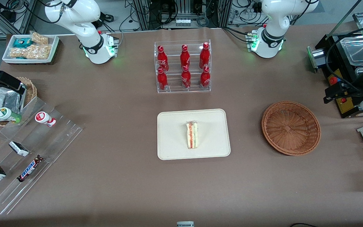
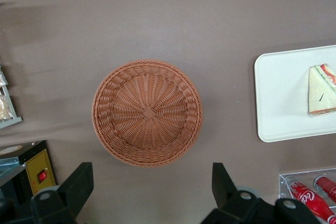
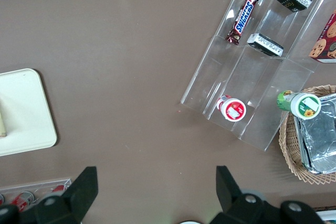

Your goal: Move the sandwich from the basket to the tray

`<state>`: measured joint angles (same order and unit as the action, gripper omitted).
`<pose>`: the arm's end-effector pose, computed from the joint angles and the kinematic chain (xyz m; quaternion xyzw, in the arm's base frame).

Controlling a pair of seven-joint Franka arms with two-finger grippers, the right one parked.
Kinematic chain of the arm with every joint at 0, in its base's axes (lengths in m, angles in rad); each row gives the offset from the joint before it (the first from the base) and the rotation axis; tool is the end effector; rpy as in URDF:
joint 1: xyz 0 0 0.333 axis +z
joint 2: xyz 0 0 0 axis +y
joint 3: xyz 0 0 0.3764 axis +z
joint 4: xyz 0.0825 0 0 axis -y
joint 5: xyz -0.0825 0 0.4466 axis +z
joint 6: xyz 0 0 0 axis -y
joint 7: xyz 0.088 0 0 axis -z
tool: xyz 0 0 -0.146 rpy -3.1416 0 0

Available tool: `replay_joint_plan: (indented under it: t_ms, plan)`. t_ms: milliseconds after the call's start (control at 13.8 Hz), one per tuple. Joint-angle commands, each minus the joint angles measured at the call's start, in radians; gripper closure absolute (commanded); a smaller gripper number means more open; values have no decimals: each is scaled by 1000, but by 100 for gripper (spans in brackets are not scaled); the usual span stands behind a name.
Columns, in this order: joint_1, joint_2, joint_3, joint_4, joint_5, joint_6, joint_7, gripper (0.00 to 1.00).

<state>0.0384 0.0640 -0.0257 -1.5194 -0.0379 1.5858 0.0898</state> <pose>0.6424 0.0032 0.6346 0.9991 -0.0382 0.0022 0.0197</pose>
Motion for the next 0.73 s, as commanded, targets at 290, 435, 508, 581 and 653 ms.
replay_joint_plan:
  t_ms: [290, 435, 508, 581, 653]
  plan:
    - [-8, 11, 40, 31, -22, -104, 21, 0]
    - [-8, 13, 40, 33, -19, -101, 21, 0]
    - [-8, 13, 40, 33, -19, -102, 22, 0]
    - [-9, 14, 38, 33, -19, -104, 25, 0]
    - [-9, 16, 27, 33, -19, -102, 24, 0]
